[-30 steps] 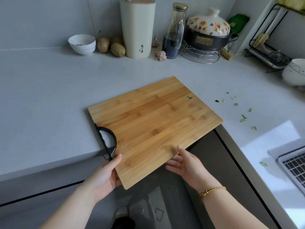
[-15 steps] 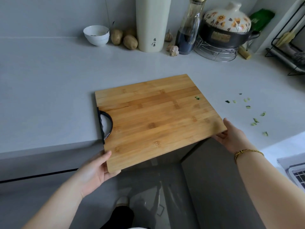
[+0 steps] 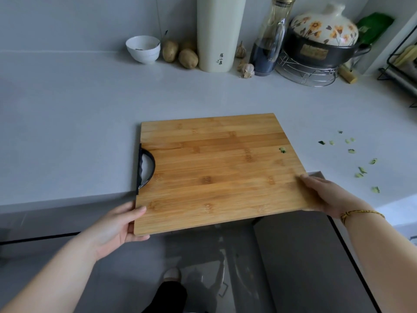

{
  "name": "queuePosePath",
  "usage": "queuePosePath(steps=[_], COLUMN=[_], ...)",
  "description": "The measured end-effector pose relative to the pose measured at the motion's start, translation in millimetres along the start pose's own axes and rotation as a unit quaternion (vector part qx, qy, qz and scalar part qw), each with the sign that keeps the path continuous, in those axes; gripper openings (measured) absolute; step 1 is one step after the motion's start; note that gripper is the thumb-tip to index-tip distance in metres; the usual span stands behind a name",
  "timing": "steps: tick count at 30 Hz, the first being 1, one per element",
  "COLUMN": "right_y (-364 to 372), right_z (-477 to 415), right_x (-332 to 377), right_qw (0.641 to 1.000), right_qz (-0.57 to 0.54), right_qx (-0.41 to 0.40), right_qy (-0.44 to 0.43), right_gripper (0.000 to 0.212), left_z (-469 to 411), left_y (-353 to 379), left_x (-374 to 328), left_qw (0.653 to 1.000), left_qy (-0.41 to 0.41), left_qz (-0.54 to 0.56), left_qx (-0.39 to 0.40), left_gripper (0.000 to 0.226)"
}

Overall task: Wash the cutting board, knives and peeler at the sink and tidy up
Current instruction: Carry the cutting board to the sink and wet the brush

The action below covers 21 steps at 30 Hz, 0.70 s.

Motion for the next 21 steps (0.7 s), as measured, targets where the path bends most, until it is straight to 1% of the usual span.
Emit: queuePosePath(steps=[1, 3, 4, 5, 6, 7, 8, 9, 10, 13, 16, 17, 18, 19, 20, 21], right_y=[0, -4, -7, -10, -14, -19, -24, -31, -39, -69, -88, -89, -89, -92, -96, -99], right_z=[2, 7, 12, 19, 27, 36, 47, 58, 71, 116, 175, 197, 221, 242, 263, 284], right_x=[1, 2, 3, 5, 7, 11, 14, 16, 16, 7, -9, -14, -18, -26, -36, -46], right_qw=[1.000, 0.998, 0.997, 0.996, 0.994, 0.992, 0.989, 0.985, 0.981, 0.967, 0.956, 0.951, 0.949, 0.945, 0.935, 0.924], right_qz=[0.001, -0.012, -0.018, -0.025, -0.038, -0.055, -0.072, -0.085, -0.088, -0.059, -0.072, -0.089, -0.095, -0.104, -0.111, -0.114], right_qx=[-0.005, -0.029, -0.043, -0.055, -0.069, -0.080, -0.091, -0.106, -0.129, -0.216, -0.265, -0.280, -0.290, -0.302, -0.330, -0.361], right_qy=[-0.020, -0.051, -0.059, -0.066, -0.074, -0.085, -0.096, -0.107, -0.115, -0.118, -0.101, -0.093, -0.083, -0.075, -0.068, -0.059], right_gripper=[0.029, 0.037, 0.040, 0.041, 0.041, 0.040, 0.038, 0.035, 0.032, 0.035, 0.034, 0.041, 0.058, 0.081, 0.094, 0.091], left_z=[4, 8, 8, 10, 11, 11, 11, 8, 6, -9, -23, -28, -30, -32, -31, -30], left_y=[0, -1, -3, -1, 1, 6, 12, 18, 26, 52, 88, 101, 116, 131, 147, 163], left_x=[-2, -8, -12, -16, -21, -28, -35, -41, -48, -64, -68, -65, -62, -57, -51, -44], left_qw=[1.000, 0.999, 0.998, 0.998, 0.997, 0.996, 0.996, 0.994, 0.993, 0.984, 0.965, 0.956, 0.946, 0.936, 0.925, 0.913], left_qy=[0.005, 0.017, 0.020, 0.026, 0.032, 0.035, 0.036, 0.039, 0.039, 0.035, -0.003, -0.019, -0.036, -0.054, -0.069, -0.084], left_qz=[0.011, 0.021, 0.017, 0.010, 0.002, -0.011, -0.024, -0.031, -0.044, -0.097, -0.162, -0.184, -0.205, -0.224, -0.244, -0.263], left_qx=[0.015, 0.042, 0.048, 0.060, 0.069, 0.075, 0.083, 0.096, 0.106, 0.147, 0.206, 0.228, 0.248, 0.268, 0.284, 0.299], left_gripper=[0.025, 0.072, 0.090, 0.097, 0.095, 0.084, 0.063, 0.036, 0.016, 0.018, 0.018, 0.018, 0.018, 0.017, 0.017, 0.018])
Point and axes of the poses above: each hand's wrist, its own z-axis away from the middle knuckle, its own y-axis out of the palm, x = y × z, the point moved 2 cm from there along -z, towards the middle knuckle, and after that the axes turned 8 degrees about -y, right-handed, at the moved point
